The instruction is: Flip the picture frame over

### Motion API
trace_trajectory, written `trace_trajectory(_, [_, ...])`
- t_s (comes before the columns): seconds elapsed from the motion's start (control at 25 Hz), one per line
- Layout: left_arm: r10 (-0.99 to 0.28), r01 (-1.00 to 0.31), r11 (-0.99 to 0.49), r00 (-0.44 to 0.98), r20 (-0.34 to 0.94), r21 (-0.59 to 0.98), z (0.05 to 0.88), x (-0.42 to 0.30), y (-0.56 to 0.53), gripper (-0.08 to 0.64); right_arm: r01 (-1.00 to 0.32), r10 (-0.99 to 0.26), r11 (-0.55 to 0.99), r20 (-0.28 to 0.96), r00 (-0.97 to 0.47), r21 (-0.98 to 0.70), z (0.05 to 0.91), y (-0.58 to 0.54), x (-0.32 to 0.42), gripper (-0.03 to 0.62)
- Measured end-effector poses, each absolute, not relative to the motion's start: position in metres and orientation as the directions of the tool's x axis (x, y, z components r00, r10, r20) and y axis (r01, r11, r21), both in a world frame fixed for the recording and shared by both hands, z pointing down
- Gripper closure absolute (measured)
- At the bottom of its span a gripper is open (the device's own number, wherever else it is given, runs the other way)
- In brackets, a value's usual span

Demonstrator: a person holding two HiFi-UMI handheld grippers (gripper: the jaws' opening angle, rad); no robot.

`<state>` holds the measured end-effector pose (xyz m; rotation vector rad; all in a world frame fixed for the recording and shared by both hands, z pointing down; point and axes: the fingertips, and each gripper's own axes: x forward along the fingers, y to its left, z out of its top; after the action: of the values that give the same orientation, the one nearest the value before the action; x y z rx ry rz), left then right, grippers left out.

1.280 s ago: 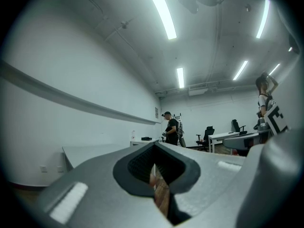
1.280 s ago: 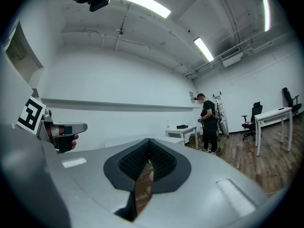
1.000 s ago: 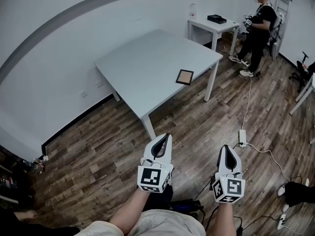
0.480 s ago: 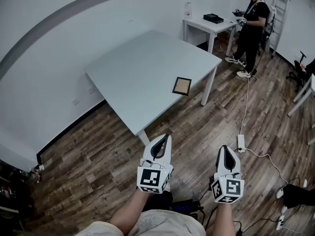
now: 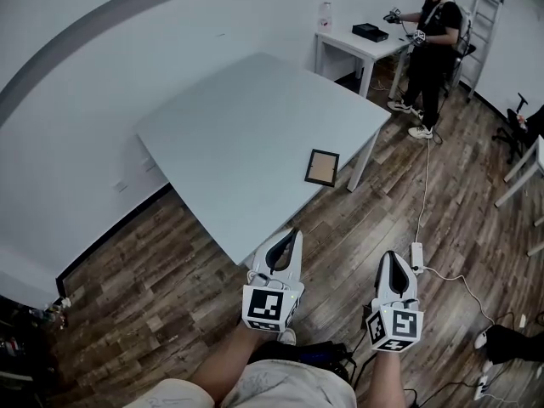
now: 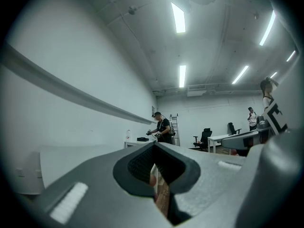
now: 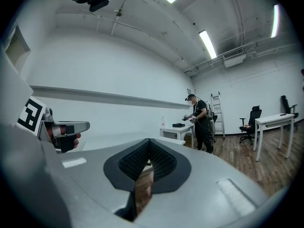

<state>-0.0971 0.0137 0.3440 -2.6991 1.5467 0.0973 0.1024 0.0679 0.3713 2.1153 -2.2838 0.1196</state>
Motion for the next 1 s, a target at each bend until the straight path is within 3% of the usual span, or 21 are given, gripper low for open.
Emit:
trace_trajectory(0.48, [-0.864,-0.864,-0.503,0.502,-0.037,0.018,0.364,-0.094,-0.051,0.560,-0.992,-0.989,0.115,0.091,-0.119,-0.043,0.384,-0.005,0.092,0.568])
trace_trajectory(1.0, [-0.898,-0.900,-0.435,0.434,-0.077,0.005,0.375,-0.042,-0.140,0.560,-0.971,-0.960,0.234,0.144,-0.239,-0.048,0.416,-0.118,0.126,0.568])
